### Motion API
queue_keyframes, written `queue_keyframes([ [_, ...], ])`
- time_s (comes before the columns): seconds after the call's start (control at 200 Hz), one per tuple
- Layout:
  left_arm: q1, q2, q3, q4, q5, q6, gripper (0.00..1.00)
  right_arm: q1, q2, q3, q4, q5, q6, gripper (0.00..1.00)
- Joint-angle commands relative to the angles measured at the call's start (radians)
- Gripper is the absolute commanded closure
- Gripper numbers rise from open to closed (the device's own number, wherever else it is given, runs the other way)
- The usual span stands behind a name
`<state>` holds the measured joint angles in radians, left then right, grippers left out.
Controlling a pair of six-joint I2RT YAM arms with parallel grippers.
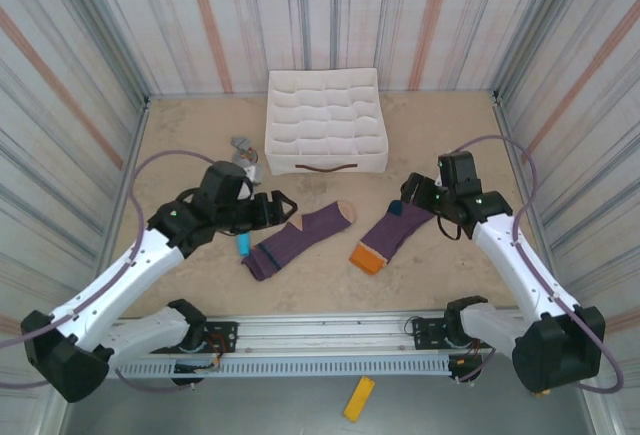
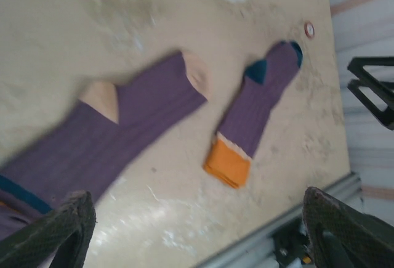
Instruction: Roll the socks
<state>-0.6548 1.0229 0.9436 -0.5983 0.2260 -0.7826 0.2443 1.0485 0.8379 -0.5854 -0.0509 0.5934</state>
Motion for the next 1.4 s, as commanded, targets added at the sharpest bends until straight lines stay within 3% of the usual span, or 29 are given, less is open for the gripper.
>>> queue_keyframes([
  [0.0, -0.079, 0.066, -0.067, 0.117, 0.050, -0.213, 0.15, 0.022, -0.040, -0.044, -0.089, -0.035, 0.104, 0.01],
  [0.276, -0.284, 0.308, -0.132, 0.447, 0.054, -0.446, 0.23, 0.083, -0.104, -0.108, -0.096, -0.015, 0.147, 0.01],
  [0.541, -0.318, 0.524, -0.149, 0.727, 0.113, -0.542, 0.41, 0.092, -0.113, -0.153, -0.056, -0.031, 0.165, 0.01],
  [0.802, -0.335, 0.667, -0.138, 0.822, 0.168, -0.602, 0.43, 0.095, -0.105, -0.167, -0.013, -0.092, 0.161, 0.01],
  [1.393, -0.351, 0.758, -0.186, 0.837, 0.092, -0.665, 0.52, 0.128, -0.182, -0.154, -0.036, -0.052, 0.148, 0.01],
])
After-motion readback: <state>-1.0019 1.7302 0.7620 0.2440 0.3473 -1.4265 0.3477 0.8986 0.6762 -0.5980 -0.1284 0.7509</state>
